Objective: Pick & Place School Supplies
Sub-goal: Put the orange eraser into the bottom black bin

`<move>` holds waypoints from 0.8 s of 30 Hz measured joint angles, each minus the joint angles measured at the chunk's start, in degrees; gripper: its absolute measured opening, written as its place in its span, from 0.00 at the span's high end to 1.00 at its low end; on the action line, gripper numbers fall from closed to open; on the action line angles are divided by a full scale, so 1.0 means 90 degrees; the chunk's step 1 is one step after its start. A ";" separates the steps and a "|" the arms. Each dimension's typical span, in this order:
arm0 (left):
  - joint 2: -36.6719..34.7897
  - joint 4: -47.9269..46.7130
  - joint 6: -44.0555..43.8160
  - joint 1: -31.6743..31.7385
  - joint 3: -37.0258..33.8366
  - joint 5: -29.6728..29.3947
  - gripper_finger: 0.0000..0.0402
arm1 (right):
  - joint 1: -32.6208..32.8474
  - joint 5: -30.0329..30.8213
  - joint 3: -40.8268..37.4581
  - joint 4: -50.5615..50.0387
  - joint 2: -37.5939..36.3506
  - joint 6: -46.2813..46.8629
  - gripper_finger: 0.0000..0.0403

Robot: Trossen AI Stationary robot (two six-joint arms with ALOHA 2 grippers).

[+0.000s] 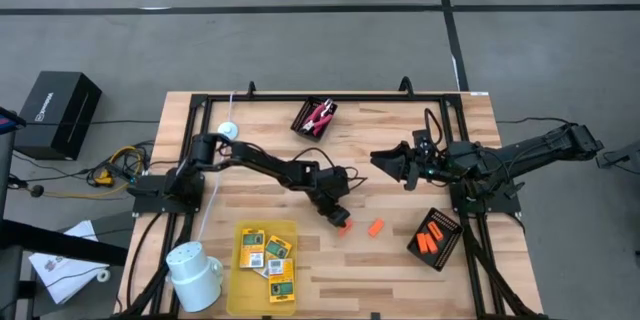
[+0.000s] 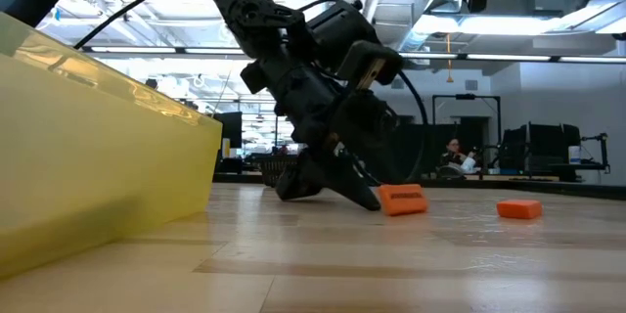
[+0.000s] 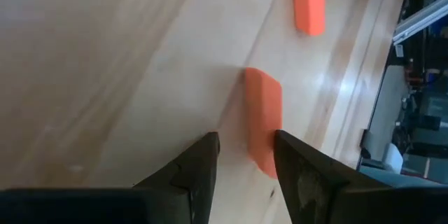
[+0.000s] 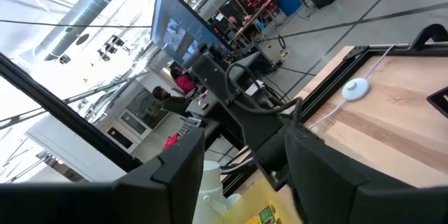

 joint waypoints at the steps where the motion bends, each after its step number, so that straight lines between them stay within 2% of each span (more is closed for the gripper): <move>1: -0.0045 -0.0041 -0.0007 0.0029 -0.0002 0.0015 0.66 | 0.0000 -0.0020 0.0000 0.0000 -0.0002 0.0000 0.52; 15: -0.0069 0.0231 -0.0619 -0.0117 -0.0016 0.0158 0.66 | -0.0066 -0.0046 0.0002 0.0125 0.0000 -0.0168 0.52; 24: -0.0065 0.0401 -0.0831 -0.0153 0.0042 0.0146 0.66 | -0.0332 -0.0381 0.0002 0.0275 0.0000 -0.0163 0.52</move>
